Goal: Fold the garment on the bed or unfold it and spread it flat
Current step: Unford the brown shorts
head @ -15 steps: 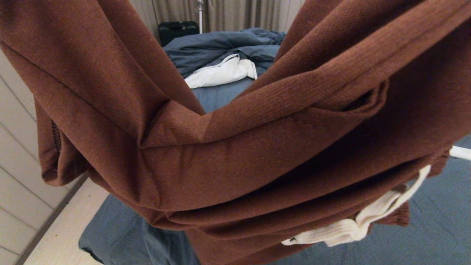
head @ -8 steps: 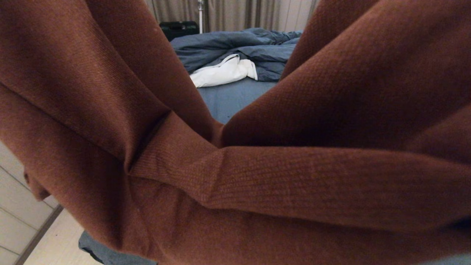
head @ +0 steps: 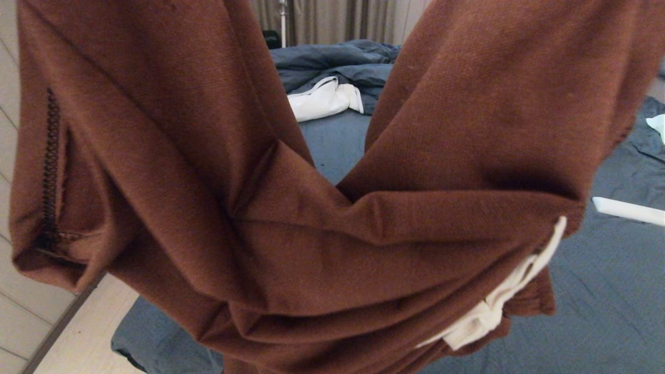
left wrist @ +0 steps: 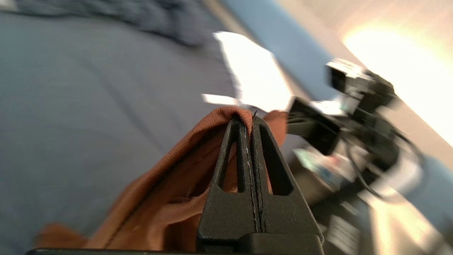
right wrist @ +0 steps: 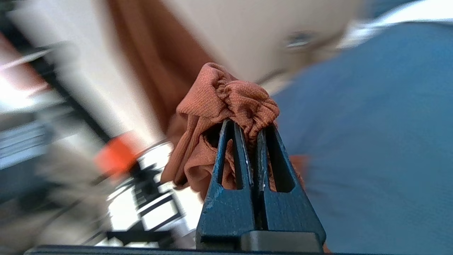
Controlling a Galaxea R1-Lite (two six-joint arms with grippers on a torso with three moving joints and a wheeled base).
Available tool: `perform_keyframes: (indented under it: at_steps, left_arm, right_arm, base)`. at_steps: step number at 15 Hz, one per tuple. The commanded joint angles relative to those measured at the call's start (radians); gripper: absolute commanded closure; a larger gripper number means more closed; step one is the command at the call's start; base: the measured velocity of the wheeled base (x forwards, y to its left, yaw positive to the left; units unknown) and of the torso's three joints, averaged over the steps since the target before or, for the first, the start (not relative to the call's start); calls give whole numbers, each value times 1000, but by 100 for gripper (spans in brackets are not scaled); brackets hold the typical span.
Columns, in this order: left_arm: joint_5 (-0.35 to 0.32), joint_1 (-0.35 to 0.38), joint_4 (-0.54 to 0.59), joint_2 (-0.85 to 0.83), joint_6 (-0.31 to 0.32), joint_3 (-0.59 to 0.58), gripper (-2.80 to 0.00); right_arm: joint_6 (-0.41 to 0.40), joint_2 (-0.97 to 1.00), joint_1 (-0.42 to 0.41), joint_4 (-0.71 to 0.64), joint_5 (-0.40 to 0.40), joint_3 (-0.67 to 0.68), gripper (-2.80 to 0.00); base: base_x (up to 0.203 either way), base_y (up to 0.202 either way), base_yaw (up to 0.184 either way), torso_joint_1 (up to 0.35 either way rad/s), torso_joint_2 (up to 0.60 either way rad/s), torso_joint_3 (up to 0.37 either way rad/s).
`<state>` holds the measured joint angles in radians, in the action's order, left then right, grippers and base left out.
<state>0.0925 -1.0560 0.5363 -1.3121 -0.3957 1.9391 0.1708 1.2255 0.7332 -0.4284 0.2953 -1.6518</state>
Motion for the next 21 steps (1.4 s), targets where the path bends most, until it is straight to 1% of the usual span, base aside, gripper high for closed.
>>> perform_keyframes:
  at_steps: [1,2,4,6,7,8,9,10,12,16,18,21]
  left_arm:
    - [-48,168,-5,-56,-8,-5,0]
    - [-97,262,-13,-79,-15,-6,0]
    - [-183,430,-35,-146,-37,-10,0]
    - [-217,524,-51,-228,-57,-16,0]
    - [-222,549,-62,-276,-61,-16,0]
    - [-226,582,-83,-323,-64,-16,0]
    - [-230,626,-126,-373,-66,-16,0]
    - [-234,654,-173,-410,-70,-16,0]
    - [-236,683,-252,-477,-73,-12,0]
    - [-232,724,-381,-589,-75,-8,0]
    - [-227,745,-448,-639,-72,-5,0]
    - [-211,777,-485,-705,-59,-5,0]
  right_arm:
    - [-7,37,-146,64,-1,58,0]
    - [-15,56,-201,104,-4,94,0]
    - [-43,99,-343,158,-8,138,0]
    - [-84,141,-490,238,-6,205,0]
    - [-98,177,-536,305,-4,256,0]
    - [-105,209,-550,367,-2,291,0]
    - [-108,240,-557,411,-5,312,0]
    - [-109,268,-560,434,-8,317,0]
    - [-114,340,-573,468,-9,316,0]
    - [-109,482,-603,577,-12,308,0]
    - [-107,530,-619,588,-29,281,0]
    - [-108,590,-623,621,-43,253,0]
  base:
    - [0,0,0,0,0,0]
    - [0,0,0,0,0,0]
    - [0,0,0,0,0,0]
    - [0,0,0,0,0,0]
    - [0,0,0,0,0,0]
    - [0,0,0,0,0,0]
    - [0,0,0,0,0,0]
    - [0,0,0,0,0,0]
    - [0,0,0,0,0,0]
    - [0,0,0,0,0,0]
    - [0,0,0,0,0,0]
    - [0,0,0,0,0,0]
